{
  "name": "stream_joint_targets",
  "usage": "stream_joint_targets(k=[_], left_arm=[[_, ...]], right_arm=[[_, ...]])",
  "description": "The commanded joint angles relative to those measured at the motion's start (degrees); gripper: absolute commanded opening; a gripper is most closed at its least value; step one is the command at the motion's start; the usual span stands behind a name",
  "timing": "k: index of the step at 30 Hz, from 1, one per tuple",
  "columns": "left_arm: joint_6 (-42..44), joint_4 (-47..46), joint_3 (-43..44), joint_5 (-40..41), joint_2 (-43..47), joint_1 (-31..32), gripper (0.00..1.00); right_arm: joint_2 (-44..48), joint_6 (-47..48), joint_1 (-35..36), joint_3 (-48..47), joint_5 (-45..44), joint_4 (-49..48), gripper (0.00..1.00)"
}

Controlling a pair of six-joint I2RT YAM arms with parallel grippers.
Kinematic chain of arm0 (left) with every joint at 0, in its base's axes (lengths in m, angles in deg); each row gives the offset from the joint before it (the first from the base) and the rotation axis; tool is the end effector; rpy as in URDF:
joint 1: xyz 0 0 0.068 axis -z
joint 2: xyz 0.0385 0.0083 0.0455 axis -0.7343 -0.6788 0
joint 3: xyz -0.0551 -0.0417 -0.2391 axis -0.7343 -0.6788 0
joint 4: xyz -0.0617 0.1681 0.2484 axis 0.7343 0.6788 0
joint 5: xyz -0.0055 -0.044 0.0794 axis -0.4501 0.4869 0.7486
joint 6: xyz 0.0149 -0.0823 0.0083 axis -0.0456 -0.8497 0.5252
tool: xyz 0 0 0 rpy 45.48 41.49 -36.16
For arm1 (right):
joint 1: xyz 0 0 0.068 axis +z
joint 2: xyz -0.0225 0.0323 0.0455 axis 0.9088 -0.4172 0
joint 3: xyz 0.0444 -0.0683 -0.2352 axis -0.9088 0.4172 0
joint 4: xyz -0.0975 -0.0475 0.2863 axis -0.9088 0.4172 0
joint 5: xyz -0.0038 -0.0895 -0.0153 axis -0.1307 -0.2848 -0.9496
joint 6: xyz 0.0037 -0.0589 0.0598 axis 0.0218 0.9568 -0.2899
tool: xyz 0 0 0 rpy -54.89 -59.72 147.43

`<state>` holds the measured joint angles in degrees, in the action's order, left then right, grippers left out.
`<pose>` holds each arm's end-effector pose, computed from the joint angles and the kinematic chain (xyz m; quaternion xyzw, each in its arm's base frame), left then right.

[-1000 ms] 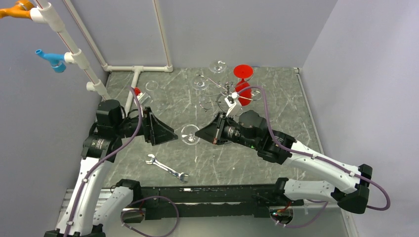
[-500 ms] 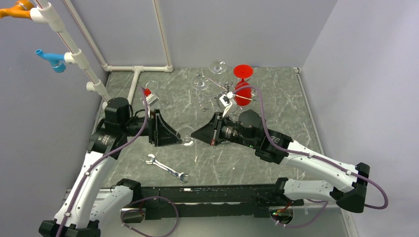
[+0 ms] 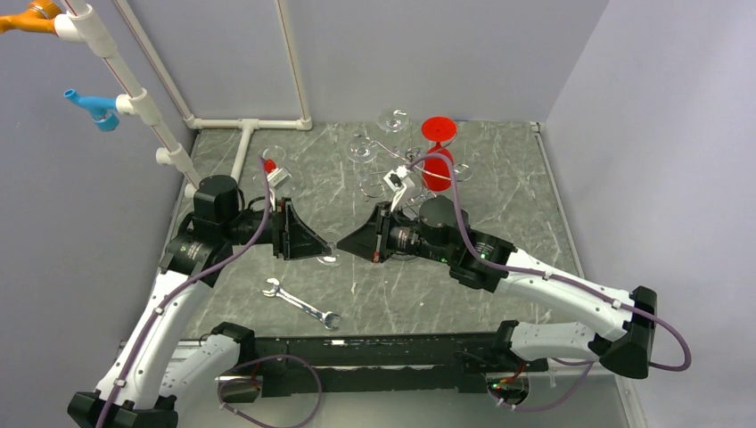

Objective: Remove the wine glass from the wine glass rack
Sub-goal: Place the wine glass at the center of the board.

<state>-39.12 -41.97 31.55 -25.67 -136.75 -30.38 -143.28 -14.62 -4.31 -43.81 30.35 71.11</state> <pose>0.2142 -0.1336 0.3470 0.2207 0.7310 -0.5852 0.2728 0.1632 0.3160 0.3411 -0.1360 0.7467 0.5573 0.3367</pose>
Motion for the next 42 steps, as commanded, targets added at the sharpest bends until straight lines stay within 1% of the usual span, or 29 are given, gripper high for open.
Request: stream_joint_targets(k=[1,4,5,8,10,12,16,19,23,25,27,28,31,32,33,42], left_arm=[[-0.53,-1.25,2.35,0.34,-0.02,0.28,0.35],[0.38,0.29,3.38,0.53,-0.04,0.32,0.35],[0.57,0.58,3.70,0.49,-0.05,0.28,0.36],[1.20,1.33,4.38,0.06,-0.15,0.28,0.48],[1.67,1.80,4.64,-0.10,-0.29,0.28,0.51],[2.17,2.35,4.90,-0.71,-0.52,0.27,0.52],[2.76,3.11,5.09,-1.29,-0.51,0.28,0.52],[1.81,1.58,4.45,-2.49,-0.14,0.27,0.48],[1.83,1.68,4.83,-2.84,0.37,0.27,0.45],[1.92,1.74,4.97,-3.20,0.43,0.32,0.42],[1.95,1.64,4.83,-3.19,0.48,0.28,0.37],[1.98,1.58,4.67,-3.14,0.41,0.28,0.33],[2.23,1.99,4.38,-2.37,0.18,0.27,0.13],[2.34,2.18,4.44,-2.23,0.09,0.28,0.09],[2.43,2.35,4.49,-2.15,-0.02,0.28,0.01],[2.98,2.43,4.27,-0.82,0.32,0.29,0.00]], right_arm=[[-0.82,2.55,-0.10,-4.11,-0.09,-5.67,0.00],[-1.34,3.42,-0.04,-4.87,-0.29,-5.60,0.00],[-1.48,3.77,-0.05,-5.09,-0.32,-5.59,0.00],[-1.67,4.25,-0.05,-5.27,-0.20,-5.88,0.00],[-1.96,4.54,-0.04,-5.47,0.00,-5.88,0.00],[-2.14,4.94,-0.04,-5.85,0.00,-5.78,0.00],[-2.43,5.58,-0.08,-6.53,0.03,-5.66,0.00],[-2.91,5.87,-0.04,-6.79,0.37,-5.81,0.00],[-3.34,6.16,-0.04,-7.15,0.43,-6.12,0.00],[-3.79,6.07,-0.04,-7.21,0.65,-6.29,0.00],[-4.16,6.00,-0.05,-7.29,1.06,-6.46,0.00],[-4.37,5.92,-0.07,-7.29,1.19,-6.66,0.00],[-4.78,5.44,-0.06,-7.06,1.56,-6.97,0.00],[-4.96,5.33,-0.10,-7.01,1.66,-7.04,0.00],[-5.06,5.19,-0.05,-6.87,1.82,-7.12,0.00],[-5.81,4.44,-0.04,-6.14,2.32,-7.33,0.00]])
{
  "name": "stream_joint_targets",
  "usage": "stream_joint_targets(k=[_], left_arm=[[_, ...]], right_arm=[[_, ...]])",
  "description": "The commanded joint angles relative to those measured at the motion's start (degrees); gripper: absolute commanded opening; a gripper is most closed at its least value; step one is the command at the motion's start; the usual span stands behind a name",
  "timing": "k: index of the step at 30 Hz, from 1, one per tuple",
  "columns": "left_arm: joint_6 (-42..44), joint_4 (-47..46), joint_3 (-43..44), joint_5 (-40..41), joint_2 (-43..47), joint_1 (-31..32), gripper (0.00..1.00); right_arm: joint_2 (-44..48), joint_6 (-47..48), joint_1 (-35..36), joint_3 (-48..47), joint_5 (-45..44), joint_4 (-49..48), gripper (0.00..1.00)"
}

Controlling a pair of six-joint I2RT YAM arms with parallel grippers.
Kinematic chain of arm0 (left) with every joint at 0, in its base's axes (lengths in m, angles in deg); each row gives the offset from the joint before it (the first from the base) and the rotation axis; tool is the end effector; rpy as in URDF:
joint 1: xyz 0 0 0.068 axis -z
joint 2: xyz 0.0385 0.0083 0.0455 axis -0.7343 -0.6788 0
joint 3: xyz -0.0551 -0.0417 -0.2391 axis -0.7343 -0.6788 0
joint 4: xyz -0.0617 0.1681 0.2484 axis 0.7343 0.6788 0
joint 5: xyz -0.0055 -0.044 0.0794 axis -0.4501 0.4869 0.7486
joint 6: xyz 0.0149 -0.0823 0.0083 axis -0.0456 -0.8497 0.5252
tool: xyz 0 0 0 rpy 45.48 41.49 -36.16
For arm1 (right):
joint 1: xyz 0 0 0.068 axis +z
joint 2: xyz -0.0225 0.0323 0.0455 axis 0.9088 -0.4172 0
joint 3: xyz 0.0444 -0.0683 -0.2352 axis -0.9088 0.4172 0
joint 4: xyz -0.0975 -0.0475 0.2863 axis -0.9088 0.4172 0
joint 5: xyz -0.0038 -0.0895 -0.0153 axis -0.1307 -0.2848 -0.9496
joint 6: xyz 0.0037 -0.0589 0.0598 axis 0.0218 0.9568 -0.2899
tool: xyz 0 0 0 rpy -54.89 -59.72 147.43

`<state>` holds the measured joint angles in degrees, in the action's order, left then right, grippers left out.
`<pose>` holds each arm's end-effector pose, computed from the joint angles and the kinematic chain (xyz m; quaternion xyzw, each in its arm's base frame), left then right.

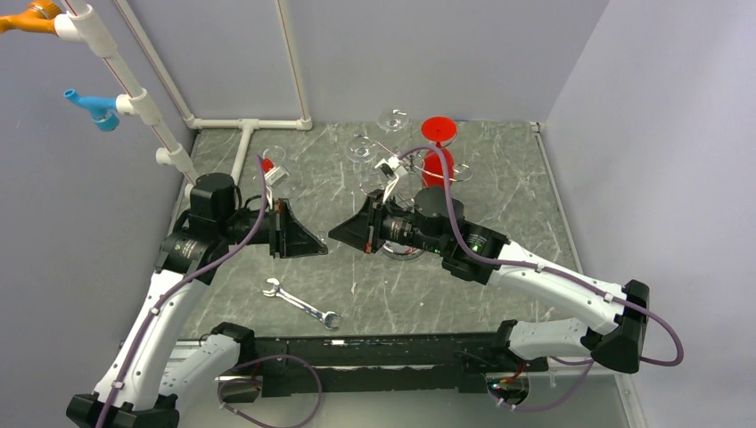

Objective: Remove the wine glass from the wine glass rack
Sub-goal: Place the wine glass at the center of the board.

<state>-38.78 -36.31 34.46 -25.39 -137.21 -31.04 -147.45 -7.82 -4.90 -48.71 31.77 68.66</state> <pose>0.2110 -0.1296 0.3547 0.2038 0.7443 -0.5814 0.2577 0.1728 0.3293 0.3601 -0.1826 0.7179 0.5549 0.3786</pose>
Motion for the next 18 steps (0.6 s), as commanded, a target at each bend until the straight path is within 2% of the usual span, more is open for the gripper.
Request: stream_joint_targets(k=[1,9,13,18], left_arm=[[2.89,-3.06,1.38,-0.62,0.89,0.93,0.00],[4.76,-2.93,2.06,2.15,2.24,0.91,0.00],[7.28,-0.89,2.68,6.24,2.52,0.93,0.00],[8.51,-0.83,2.20,7.16,2.49,0.93,0.00]], right_arm=[[-1.73,-2.54,0.54,-1.47,0.96,-4.39,0.00],[-2.15,-4.16,0.53,-3.15,-0.99,0.44,0.00],[-2.13,-5.03,0.50,-3.49,-1.76,0.94,0.00],[-2.75,-5.05,0.52,-4.90,-2.09,2.73,0.11]])
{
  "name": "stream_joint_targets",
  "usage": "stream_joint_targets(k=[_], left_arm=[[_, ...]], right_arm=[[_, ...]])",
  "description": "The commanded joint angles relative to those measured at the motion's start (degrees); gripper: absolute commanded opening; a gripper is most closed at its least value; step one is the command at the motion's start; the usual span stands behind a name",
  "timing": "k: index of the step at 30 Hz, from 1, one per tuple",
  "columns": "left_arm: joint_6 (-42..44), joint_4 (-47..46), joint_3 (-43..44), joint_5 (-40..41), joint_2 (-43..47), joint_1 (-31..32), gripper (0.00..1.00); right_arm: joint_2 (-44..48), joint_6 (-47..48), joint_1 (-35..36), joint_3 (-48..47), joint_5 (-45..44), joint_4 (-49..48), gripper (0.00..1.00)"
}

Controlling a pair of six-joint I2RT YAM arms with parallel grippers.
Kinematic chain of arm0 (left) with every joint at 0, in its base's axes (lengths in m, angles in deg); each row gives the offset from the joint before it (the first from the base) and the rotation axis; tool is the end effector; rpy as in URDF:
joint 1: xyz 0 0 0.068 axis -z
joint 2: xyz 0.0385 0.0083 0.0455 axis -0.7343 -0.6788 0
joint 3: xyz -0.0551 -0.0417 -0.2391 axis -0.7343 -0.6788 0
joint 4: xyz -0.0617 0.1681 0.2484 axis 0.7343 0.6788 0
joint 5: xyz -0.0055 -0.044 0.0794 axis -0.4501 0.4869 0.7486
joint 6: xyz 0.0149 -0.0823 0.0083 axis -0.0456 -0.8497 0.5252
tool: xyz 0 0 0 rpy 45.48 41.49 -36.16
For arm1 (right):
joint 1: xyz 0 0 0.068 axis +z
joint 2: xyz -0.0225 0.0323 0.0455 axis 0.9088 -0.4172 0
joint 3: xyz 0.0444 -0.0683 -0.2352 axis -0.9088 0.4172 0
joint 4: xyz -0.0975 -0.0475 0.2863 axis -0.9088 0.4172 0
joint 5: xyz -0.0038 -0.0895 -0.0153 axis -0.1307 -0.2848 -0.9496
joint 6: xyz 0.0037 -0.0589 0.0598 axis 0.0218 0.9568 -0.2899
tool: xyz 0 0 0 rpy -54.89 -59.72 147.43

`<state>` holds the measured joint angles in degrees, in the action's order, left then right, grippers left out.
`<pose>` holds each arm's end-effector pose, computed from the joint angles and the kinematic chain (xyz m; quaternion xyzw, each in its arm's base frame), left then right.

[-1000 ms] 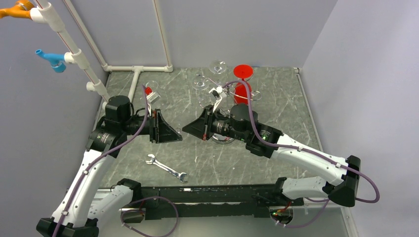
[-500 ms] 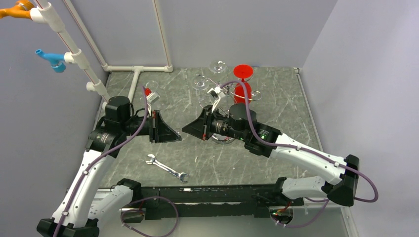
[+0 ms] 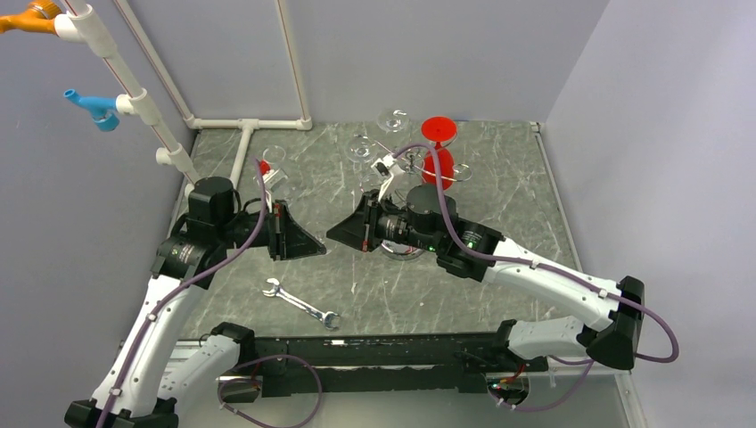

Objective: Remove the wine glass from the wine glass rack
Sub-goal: Place the wine glass at the center of the board.

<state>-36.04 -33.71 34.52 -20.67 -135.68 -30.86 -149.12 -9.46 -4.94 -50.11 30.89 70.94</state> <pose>0.2077 -0.1263 0.3541 0.1983 0.7586 -0.5513 0.2849 0.1770 0.3339 0.3547 -0.1682 0.7365 0.5447 0.3643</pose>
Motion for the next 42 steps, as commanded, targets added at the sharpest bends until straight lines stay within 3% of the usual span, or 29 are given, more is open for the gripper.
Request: stream_joint_targets(k=[1,7,15,19,31,37,38,39,42], left_arm=[[6.13,-3.36,2.16,2.77,1.06,0.76,0.00],[7.18,-3.57,2.37,3.91,1.97,0.75,0.00],[8.99,-3.01,3.00,5.94,2.55,0.75,0.00],[10.10,-4.15,2.77,7.63,3.84,0.76,0.00],[14.38,-5.56,3.62,9.06,7.03,0.84,0.00],[19.55,-6.09,2.80,14.45,6.33,1.04,0.00],[20.10,-6.70,2.43,14.87,6.27,1.10,0.00],[20.48,-7.60,1.95,15.00,6.31,1.13,0.00],[21.52,-10.97,-0.01,15.61,7.54,1.81,0.00]], right_arm=[[-1.15,-3.41,0.59,-3.71,-1.28,0.73,0.12],[-0.65,-3.24,0.55,-4.20,-2.37,1.48,0.22],[1.06,-3.40,0.53,-5.30,-3.64,2.52,0.55],[1.93,-3.00,0.56,-6.14,-5.20,3.59,0.65],[1.26,0.29,0.41,-11.79,-8.12,8.40,0.71],[-0.97,2.33,0.20,-15.82,-7.77,11.76,0.72],[-1.43,2.68,-3.66,-16.52,-7.65,12.33,0.72],[-1.78,3.23,-0.30,-17.11,-7.53,12.93,0.72],[-2.74,4.54,0.07,-18.35,-7.48,14.26,0.72]])
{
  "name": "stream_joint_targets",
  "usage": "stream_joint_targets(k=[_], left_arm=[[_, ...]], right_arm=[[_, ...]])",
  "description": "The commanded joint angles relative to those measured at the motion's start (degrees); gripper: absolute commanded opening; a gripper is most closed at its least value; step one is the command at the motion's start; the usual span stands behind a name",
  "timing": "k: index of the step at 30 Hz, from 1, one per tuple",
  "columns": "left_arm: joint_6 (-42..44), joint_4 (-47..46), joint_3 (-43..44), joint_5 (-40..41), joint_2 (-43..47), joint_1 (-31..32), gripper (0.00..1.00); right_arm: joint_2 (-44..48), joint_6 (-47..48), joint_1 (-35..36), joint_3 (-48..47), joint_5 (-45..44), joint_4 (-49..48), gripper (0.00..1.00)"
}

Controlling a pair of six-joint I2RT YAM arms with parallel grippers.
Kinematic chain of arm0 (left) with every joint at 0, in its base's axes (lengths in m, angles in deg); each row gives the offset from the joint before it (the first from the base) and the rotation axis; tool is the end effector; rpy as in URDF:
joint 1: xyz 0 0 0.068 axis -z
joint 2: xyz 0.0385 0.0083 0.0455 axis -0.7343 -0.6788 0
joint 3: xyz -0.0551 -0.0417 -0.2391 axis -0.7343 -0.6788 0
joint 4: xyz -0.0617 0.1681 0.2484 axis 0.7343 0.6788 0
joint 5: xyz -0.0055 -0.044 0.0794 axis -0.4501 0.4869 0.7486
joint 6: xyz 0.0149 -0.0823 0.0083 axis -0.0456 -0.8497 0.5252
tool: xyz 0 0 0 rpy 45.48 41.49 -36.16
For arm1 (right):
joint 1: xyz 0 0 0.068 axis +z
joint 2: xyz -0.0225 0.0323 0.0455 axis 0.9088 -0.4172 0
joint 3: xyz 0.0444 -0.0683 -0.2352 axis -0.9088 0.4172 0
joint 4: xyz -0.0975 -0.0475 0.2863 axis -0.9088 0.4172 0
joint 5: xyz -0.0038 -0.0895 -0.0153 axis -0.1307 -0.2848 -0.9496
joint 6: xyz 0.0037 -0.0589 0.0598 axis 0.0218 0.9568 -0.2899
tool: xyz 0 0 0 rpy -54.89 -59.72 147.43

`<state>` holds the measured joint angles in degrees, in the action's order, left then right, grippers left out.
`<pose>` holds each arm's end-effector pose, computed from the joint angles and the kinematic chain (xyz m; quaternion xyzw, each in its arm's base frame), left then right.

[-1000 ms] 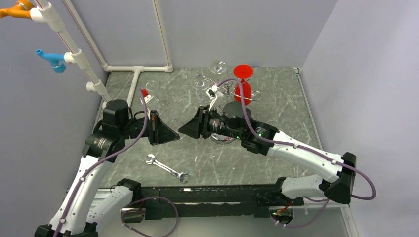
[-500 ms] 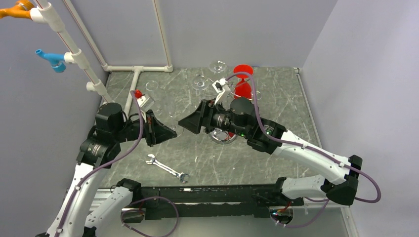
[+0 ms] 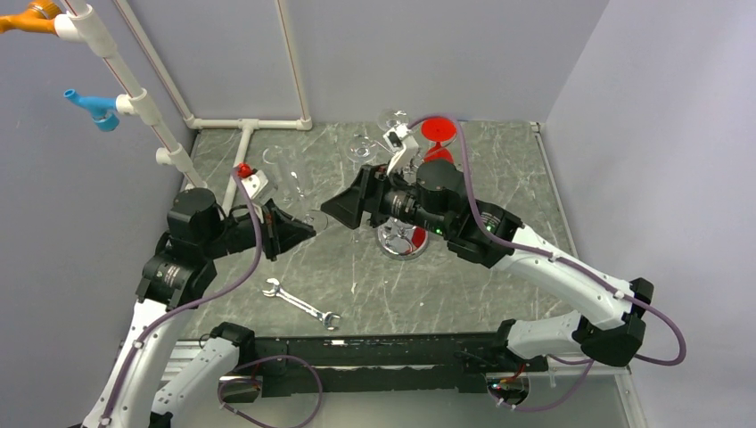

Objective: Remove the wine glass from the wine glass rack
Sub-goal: Place the wine glass at the center of the board.

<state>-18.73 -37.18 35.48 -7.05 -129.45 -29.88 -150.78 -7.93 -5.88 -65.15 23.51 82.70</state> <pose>0.1954 -0.1153 0.3851 0.2883 0.7144 -0.4189 0.4805 0.1861 0.3184 0.4285 -0.1293 0.7353 0.5149 0.4213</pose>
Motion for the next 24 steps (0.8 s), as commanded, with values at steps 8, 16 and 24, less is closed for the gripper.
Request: stream_joint_targets(k=[8,16,24], left_arm=[[11.52,-9.34,-1.83,6.93,5.43,2.72,0.00],[16.68,-9.14,-2.19,5.71,6.25,3.34,0.00],[19.82,-11.87,-4.35,1.59,8.35,4.57,0.00]], right_arm=[[-2.80,5.88,0.78,-5.51,-0.25,3.66,0.72],[-5.17,6.94,0.89,-8.49,1.64,4.06,0.72],[-6.88,6.76,0.89,-10.34,2.89,3.77,0.72]])
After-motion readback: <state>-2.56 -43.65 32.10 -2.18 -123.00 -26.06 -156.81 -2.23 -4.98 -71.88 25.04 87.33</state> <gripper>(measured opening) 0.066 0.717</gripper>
